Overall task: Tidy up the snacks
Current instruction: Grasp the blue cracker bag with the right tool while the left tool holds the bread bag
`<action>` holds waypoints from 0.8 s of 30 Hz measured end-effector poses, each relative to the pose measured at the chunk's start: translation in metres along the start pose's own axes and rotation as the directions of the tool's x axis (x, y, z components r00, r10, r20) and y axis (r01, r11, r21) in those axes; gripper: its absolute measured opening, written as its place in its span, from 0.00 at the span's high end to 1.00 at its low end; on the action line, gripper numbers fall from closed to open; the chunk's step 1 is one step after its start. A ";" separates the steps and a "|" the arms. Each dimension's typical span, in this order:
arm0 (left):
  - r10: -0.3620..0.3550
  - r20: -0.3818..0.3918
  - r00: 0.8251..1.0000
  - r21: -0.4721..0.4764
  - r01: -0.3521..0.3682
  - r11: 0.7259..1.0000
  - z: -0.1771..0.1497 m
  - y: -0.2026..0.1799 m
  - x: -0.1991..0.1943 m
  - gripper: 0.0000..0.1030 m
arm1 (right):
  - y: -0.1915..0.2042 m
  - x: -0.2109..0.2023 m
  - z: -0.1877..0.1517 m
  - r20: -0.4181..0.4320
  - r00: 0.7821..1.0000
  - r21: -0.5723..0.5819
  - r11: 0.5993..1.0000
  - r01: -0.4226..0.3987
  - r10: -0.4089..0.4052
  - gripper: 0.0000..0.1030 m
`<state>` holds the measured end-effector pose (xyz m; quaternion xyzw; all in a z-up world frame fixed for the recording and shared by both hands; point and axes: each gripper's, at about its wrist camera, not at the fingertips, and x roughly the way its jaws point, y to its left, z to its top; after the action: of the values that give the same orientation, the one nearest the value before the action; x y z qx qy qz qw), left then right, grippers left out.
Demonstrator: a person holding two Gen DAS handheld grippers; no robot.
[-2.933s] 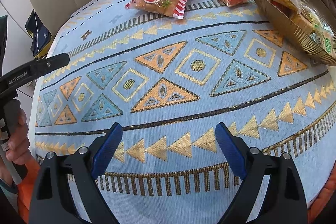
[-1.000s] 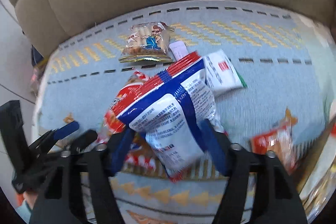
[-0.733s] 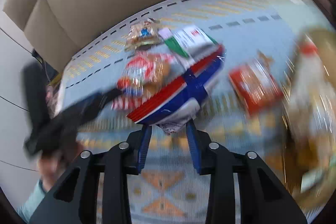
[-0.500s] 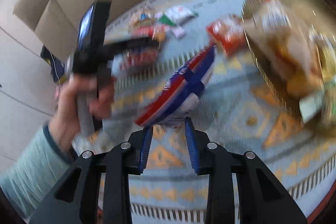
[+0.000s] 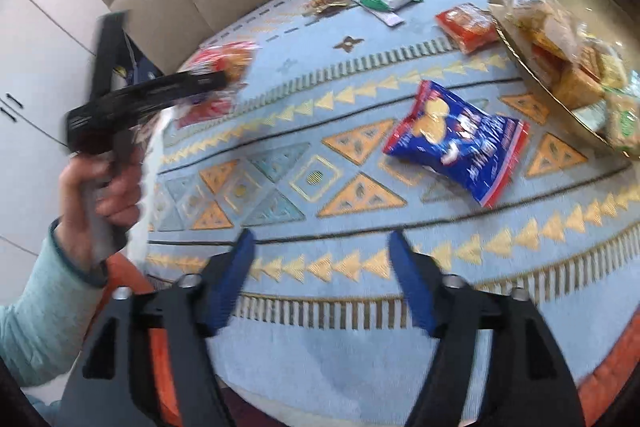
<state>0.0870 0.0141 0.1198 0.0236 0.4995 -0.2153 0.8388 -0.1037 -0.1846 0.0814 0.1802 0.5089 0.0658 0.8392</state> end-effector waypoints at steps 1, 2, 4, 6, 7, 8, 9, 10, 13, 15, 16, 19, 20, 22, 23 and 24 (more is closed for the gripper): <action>-0.011 0.016 1.000 -0.037 0.011 0.999 -0.011 0.009 -0.012 0.46 | 0.000 0.001 -0.002 0.003 1.000 0.003 1.000 0.029 -0.029 0.30; -0.013 0.031 0.999 -0.060 0.015 0.998 -0.017 0.015 -0.020 0.46 | -0.003 0.003 -0.004 0.005 0.998 0.003 0.998 0.064 -0.064 0.30; -0.005 0.069 0.998 -0.092 0.011 0.996 -0.031 0.021 -0.030 0.46 | -0.008 0.006 -0.004 0.015 0.985 0.006 0.985 0.171 -0.171 0.28; 0.044 0.098 0.994 -0.103 -0.034 0.994 -0.038 0.022 -0.029 0.46 | -0.016 0.011 0.002 0.034 0.971 0.048 0.971 0.235 -0.237 0.10; 0.097 0.106 0.990 -0.106 -0.085 0.991 -0.040 0.024 -0.026 0.46 | -0.026 0.012 0.007 0.051 0.963 0.099 0.961 0.259 -0.265 0.09; 0.126 0.108 0.986 -0.106 -0.115 0.988 -0.040 0.026 -0.021 0.46 | -0.036 0.012 0.011 0.060 0.961 0.141 0.955 0.261 -0.271 0.09; 0.149 0.107 0.983 -0.114 -0.137 0.984 -0.040 0.030 -0.018 0.45 | -0.049 0.014 0.018 0.067 0.957 0.201 0.943 0.266 -0.284 0.09; 0.156 0.101 0.983 -0.127 -0.143 0.982 -0.037 0.032 -0.014 0.46 | -0.060 0.016 0.023 0.066 0.947 0.248 0.925 0.289 -0.314 0.10; 0.144 0.089 0.986 -0.167 -0.127 0.978 -0.032 0.037 -0.010 0.45 | -0.080 0.025 0.035 0.051 0.924 0.331 0.879 0.343 -0.380 0.12; 0.163 0.109 0.981 -0.147 -0.146 0.978 -0.029 0.032 -0.012 0.45 | -0.084 0.035 0.043 0.043 0.916 0.340 0.868 0.362 -0.399 0.13; 0.171 0.118 0.978 -0.135 -0.155 0.979 -0.029 0.030 -0.013 0.45 | -0.084 0.039 0.046 0.042 0.917 0.336 0.870 0.361 -0.397 0.13; 0.157 0.123 0.980 -0.126 -0.142 0.982 -0.027 0.027 -0.012 0.45 | -0.081 0.053 0.052 0.032 0.930 0.329 0.883 0.336 -0.366 0.13; 0.147 0.116 0.982 -0.130 -0.132 0.983 -0.026 0.027 -0.009 0.45 | -0.080 0.058 0.052 0.019 0.942 0.328 0.892 0.311 -0.335 0.19; 0.115 0.102 0.988 -0.145 -0.099 0.984 -0.024 0.030 -0.005 0.45 | -0.068 0.068 0.048 -0.020 0.975 0.316 0.924 0.215 -0.220 0.31; 0.094 0.096 0.991 -0.154 -0.078 0.985 -0.024 0.031 -0.005 0.45 | -0.059 0.069 0.046 -0.017 0.984 0.299 0.938 0.176 -0.180 0.31; 0.077 0.094 0.993 -0.162 -0.061 0.985 -0.024 0.032 -0.005 0.45 | -0.044 0.071 0.042 -0.021 0.992 0.257 0.959 0.124 -0.122 0.31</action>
<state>0.0777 0.0512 0.1065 -0.0368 0.4714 -0.1465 0.8689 -0.0362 -0.2144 0.0238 0.2555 0.5255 -0.0527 0.8098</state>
